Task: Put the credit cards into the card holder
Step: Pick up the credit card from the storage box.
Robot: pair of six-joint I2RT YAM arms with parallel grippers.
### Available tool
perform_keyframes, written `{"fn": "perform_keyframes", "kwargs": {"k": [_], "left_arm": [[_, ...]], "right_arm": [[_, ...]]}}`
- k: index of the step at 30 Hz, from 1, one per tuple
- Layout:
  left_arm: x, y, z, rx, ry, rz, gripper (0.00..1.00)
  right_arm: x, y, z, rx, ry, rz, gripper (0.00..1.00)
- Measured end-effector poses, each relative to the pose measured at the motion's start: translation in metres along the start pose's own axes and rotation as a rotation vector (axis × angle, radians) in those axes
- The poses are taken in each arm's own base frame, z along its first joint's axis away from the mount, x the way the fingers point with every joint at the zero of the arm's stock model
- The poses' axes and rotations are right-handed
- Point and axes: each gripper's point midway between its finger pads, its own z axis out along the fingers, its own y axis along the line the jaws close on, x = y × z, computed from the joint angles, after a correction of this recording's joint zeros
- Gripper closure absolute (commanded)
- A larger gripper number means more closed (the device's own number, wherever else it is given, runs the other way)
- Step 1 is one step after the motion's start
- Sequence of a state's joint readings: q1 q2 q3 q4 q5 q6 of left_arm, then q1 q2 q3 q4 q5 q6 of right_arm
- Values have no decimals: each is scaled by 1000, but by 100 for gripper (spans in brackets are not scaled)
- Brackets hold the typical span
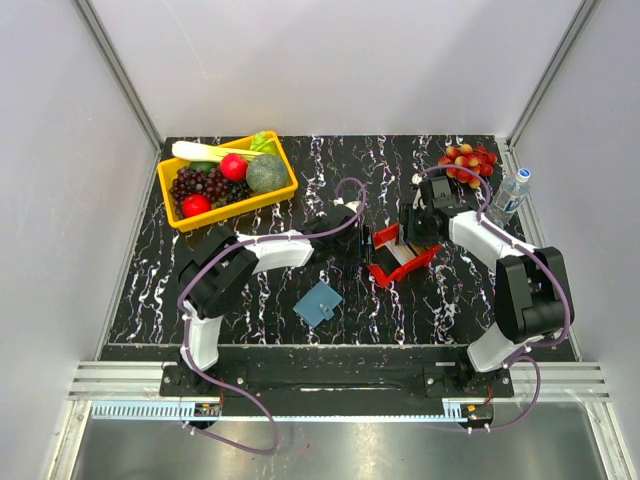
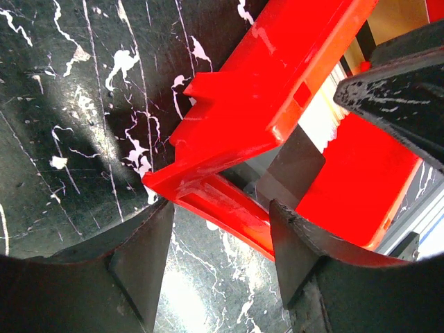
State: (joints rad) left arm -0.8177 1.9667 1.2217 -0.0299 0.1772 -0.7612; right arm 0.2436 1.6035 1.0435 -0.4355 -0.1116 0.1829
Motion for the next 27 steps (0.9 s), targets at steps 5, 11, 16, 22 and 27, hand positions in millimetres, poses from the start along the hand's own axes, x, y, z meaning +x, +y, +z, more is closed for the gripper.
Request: {"fn": "perform_keyframes", "kwargs": {"k": [5,11,16,22,27], "left_arm": [[0,0,0,2,2,0,39],[0,0,0,2,2,0,40],[0,0,0,3,2,0,40],[0,0,0,3,2,0,40],[0,-1,0,4,2,0,40]], "right_arm": [[2,0,0,17,-5,-6,39],[-23,1,-26,43,-129,-22,38],[-29,-7,-30,91,-156,-32,39],[-25,-13,-22,126,-135,-35,39],[-20,-18,-15,149,-113,-42,39]]}}
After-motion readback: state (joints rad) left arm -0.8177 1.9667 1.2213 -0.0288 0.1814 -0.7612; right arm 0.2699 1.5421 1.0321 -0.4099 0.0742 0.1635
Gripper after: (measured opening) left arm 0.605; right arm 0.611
